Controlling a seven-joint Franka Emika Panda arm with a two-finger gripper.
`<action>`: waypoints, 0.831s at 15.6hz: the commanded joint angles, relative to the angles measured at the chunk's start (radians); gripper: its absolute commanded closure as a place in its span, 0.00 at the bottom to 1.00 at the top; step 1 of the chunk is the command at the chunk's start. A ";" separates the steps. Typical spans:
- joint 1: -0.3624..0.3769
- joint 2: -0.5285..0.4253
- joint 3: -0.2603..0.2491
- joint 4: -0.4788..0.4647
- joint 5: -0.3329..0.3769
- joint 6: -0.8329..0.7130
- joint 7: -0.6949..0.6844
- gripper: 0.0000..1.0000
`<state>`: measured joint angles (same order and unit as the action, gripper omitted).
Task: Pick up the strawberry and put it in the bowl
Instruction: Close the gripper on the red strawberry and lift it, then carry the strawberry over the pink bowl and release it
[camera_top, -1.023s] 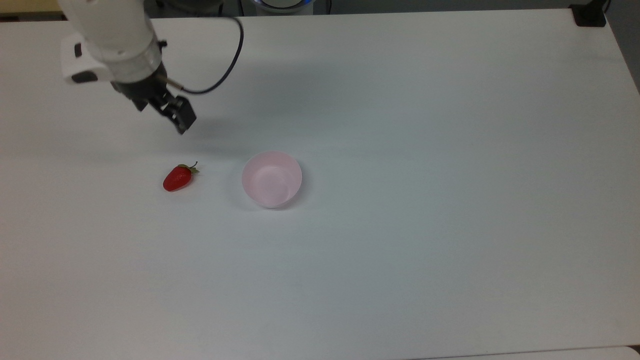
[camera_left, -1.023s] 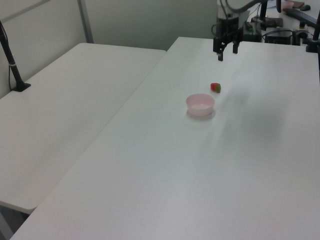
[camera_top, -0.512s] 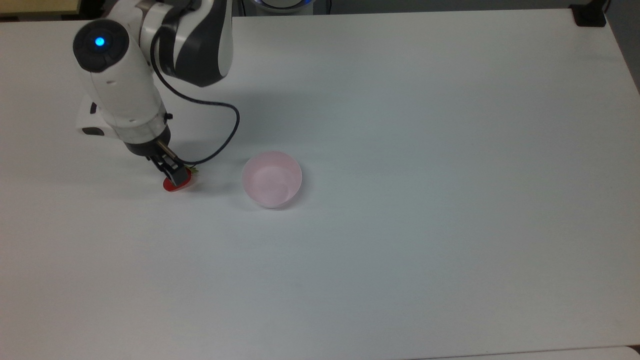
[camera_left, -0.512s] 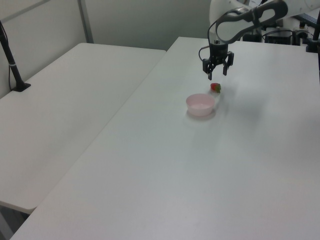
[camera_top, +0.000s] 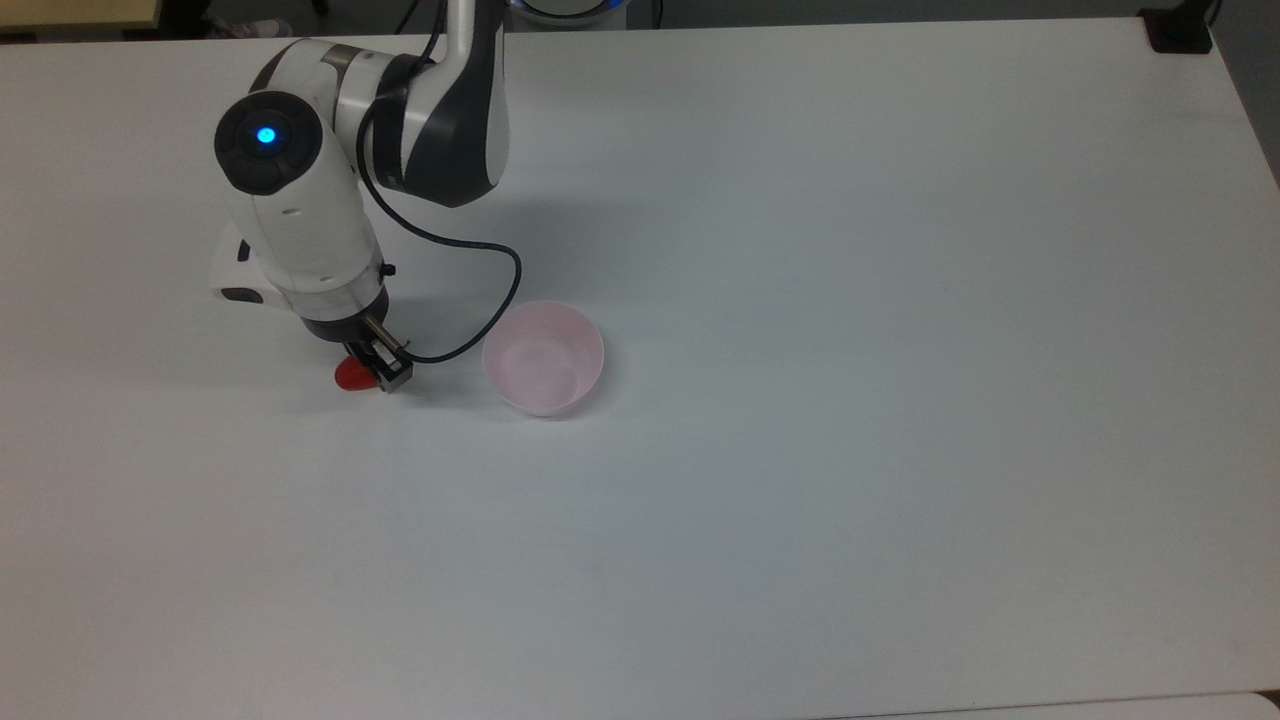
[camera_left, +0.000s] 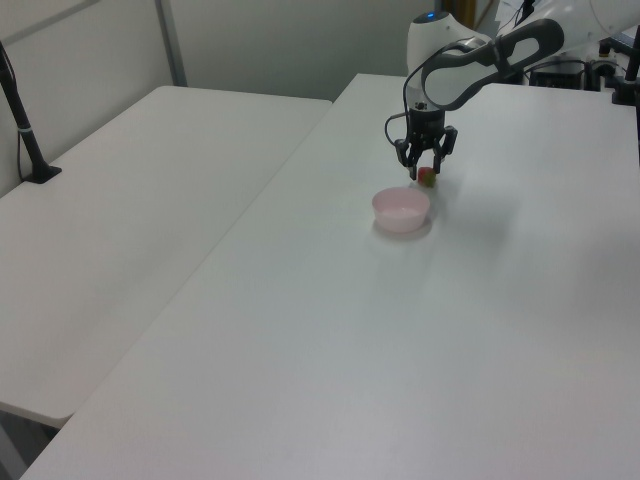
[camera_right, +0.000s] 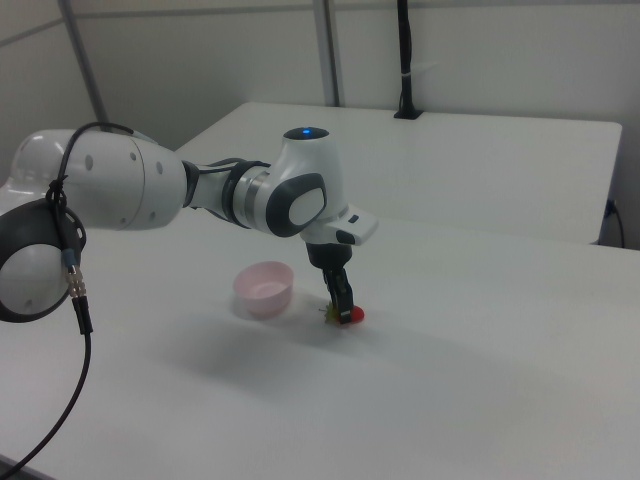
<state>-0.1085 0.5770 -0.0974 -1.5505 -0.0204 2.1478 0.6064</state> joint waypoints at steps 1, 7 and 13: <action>0.007 -0.029 -0.004 -0.023 0.002 0.012 -0.031 0.81; 0.021 -0.161 0.014 -0.013 0.020 -0.181 -0.122 0.88; 0.140 -0.160 0.077 0.000 0.007 -0.223 -0.100 0.70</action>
<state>-0.0493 0.4153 -0.0176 -1.5292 -0.0154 1.9330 0.5042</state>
